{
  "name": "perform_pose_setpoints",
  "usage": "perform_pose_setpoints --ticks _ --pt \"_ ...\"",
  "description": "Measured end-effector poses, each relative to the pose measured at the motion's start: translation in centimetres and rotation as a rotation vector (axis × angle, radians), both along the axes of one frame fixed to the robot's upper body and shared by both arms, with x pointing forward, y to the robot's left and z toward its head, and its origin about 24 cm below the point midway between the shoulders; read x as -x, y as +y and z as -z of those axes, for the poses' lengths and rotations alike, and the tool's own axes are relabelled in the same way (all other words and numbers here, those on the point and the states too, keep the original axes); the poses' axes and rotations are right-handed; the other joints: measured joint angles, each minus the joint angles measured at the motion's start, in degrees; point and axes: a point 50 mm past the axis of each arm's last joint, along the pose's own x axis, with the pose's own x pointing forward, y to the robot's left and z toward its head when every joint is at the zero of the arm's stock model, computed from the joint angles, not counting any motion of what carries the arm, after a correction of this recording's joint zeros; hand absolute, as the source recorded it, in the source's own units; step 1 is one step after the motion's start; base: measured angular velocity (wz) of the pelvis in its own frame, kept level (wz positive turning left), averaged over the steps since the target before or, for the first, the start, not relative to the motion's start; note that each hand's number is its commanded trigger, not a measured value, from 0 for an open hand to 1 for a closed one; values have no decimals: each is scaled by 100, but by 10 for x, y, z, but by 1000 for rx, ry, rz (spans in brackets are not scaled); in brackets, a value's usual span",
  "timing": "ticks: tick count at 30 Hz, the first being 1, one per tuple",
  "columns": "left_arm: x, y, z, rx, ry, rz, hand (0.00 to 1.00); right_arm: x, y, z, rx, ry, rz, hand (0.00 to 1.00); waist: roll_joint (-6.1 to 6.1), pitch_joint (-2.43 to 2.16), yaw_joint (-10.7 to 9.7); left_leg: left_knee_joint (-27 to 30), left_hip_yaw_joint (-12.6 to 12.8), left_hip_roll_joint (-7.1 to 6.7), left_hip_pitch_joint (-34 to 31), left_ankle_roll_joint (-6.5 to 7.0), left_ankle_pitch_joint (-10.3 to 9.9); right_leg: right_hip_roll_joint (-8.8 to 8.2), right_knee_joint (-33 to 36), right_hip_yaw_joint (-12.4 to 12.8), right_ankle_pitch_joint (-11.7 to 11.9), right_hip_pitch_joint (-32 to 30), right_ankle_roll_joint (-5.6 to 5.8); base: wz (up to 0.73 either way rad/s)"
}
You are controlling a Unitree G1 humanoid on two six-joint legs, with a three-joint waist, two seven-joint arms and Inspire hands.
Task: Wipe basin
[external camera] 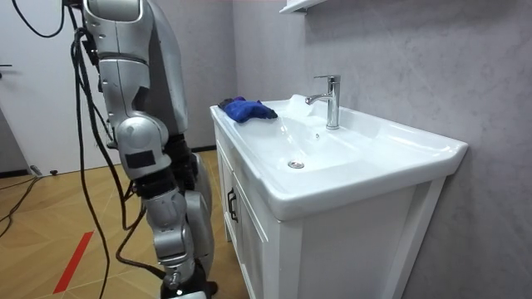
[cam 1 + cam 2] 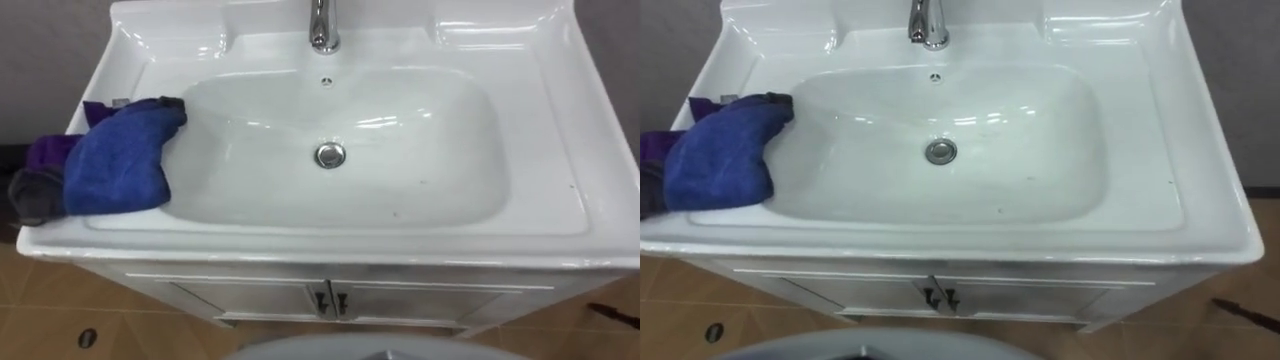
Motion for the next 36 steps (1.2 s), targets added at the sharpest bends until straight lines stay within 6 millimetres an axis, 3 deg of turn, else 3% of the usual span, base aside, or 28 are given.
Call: perform_pose_setpoints --ticks 3,5,14,20,36 --pt "-4 -2 3 49 -11 93 0 3 2 1 -10 10 6 0 -87 9 -92 -1 22 1 17 0 0 5 -7 31 0 8 0 -5" --pt "-9 -5 5 98 2 226 0 5 3 1 -17 19 -3 0 -129 46 -119 -1 110 10 44 1 -2 12 -6 80 0 12 0 -12" --pt "-45 -18 16 218 36 609 0 8 15 5 -47 42 -27 0 -149 58 -363 -83 204 1 70 40 -30 18 -7 121 -21 -13 40 -3" --pt "-44 -27 20 323 39 654 0 12 22 7 -66 64 -19 0 -236 49 -550 -30 325 4 76 40 -30 15 -8 164 -19 -13 43 -6" --pt "-42 -37 24 450 67 692 0 9 24 8 -71 80 -20 0 -209 60 -566 -2 345 14 89 75 -61 37 13 290 -5 -29 56 -1"
